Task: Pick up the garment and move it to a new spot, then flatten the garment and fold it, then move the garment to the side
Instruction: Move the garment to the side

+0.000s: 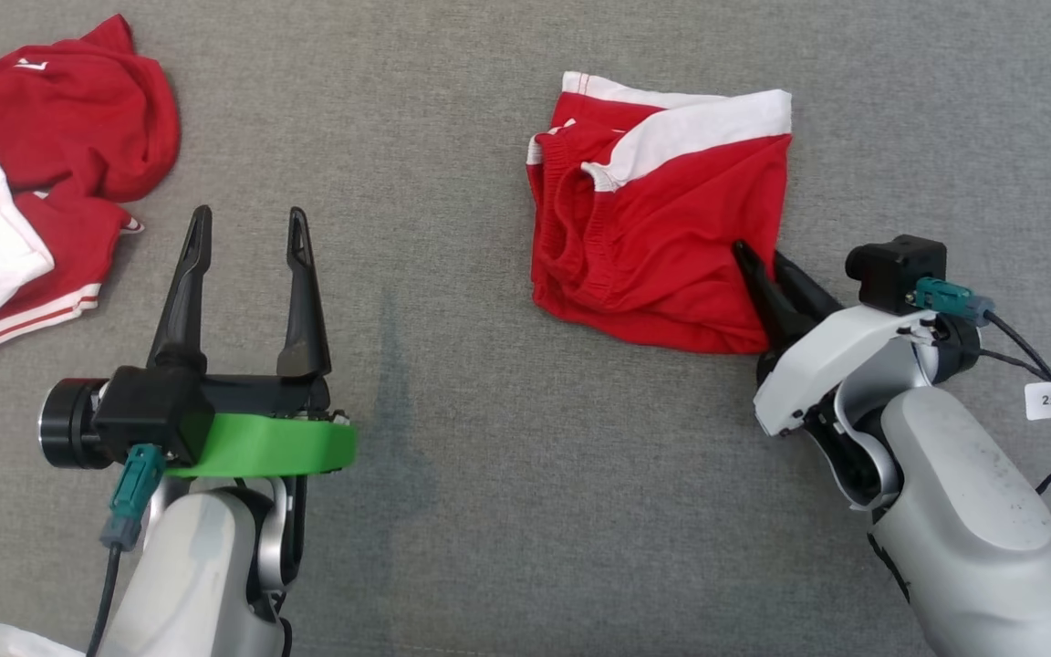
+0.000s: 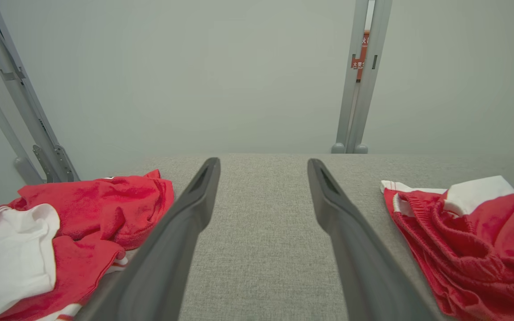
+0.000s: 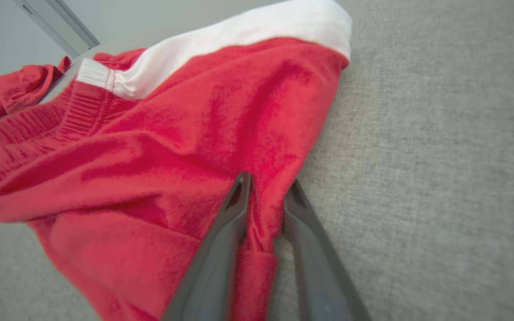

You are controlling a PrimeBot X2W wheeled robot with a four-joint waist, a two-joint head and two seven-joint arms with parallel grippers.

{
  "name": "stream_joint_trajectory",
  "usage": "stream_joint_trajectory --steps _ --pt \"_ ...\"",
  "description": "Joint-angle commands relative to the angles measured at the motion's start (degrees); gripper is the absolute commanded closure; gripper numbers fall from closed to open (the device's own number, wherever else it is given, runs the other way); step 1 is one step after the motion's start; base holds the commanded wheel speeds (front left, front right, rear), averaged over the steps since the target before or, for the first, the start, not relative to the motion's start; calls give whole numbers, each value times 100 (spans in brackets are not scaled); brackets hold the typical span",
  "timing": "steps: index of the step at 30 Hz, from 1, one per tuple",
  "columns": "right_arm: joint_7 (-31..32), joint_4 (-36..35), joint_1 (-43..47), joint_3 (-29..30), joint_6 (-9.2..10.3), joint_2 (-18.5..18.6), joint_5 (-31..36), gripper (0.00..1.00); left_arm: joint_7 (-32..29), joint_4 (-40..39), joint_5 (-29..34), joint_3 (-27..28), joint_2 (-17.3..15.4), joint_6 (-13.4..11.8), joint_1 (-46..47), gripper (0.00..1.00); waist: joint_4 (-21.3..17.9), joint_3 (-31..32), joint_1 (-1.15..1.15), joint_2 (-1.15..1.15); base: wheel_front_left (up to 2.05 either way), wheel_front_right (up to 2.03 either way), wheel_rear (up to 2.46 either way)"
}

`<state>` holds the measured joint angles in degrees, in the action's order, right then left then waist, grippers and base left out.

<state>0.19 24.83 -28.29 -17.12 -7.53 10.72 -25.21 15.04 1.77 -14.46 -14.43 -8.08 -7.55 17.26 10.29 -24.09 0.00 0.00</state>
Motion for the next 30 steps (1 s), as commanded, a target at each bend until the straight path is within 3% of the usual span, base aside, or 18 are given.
stream_joint_trajectory --steps 1,10,19,30 --pt "-55 126 115 -84 9 33 -83 100 16 -27 32 49 -43 28 -8 0 -127 19 0 0 0 0 0" --pt "-544 64 96 -453 11 513 -359 100 17 -149 235 53 -217 122 -2 0 -964 11 0 0 0 0 0" --pt "-701 305 -303 -539 11 1383 -733 100 -251 -425 464 -314 -330 301 342 0 -1742 -356 0 0 0 0 0" --pt "-748 1286 -1291 -57 9 2866 -849 100 -516 -801 754 -812 -330 568 983 0 -1662 -1297 0 0 0 0 0"
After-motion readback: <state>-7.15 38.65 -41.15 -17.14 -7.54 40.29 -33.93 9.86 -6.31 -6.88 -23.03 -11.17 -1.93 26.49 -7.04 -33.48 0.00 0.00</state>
